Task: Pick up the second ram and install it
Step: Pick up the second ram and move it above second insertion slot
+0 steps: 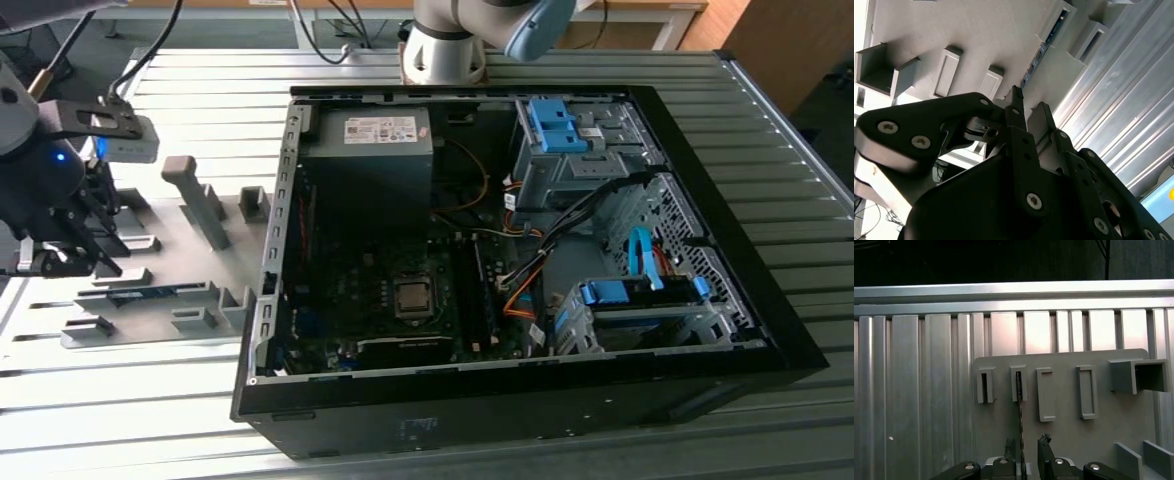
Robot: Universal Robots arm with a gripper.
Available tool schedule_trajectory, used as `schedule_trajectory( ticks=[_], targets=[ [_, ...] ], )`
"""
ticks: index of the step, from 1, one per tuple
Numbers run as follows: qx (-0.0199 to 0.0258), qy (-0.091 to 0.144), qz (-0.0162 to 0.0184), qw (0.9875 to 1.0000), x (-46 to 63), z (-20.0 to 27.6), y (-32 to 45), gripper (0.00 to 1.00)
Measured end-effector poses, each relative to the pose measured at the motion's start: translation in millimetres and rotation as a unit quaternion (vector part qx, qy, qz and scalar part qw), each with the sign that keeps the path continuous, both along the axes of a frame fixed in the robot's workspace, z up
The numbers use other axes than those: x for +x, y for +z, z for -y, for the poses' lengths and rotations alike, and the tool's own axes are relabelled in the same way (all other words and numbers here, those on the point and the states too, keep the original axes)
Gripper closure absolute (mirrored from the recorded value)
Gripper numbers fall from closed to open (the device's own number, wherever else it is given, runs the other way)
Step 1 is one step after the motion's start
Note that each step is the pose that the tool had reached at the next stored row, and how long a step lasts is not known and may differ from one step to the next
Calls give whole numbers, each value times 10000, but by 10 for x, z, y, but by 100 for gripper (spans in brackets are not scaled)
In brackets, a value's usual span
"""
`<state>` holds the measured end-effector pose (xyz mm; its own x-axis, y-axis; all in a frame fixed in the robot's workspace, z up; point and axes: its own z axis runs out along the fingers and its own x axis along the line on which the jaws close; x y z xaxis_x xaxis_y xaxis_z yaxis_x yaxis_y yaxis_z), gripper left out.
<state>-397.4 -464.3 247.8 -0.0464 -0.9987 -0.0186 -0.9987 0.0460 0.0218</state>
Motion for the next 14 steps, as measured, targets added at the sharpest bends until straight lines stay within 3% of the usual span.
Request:
schedule_trajectory(
  ticks=[14],
  targets=[
    [0, 34, 1, 10000, 0, 16, -27, 69]
  ],
)
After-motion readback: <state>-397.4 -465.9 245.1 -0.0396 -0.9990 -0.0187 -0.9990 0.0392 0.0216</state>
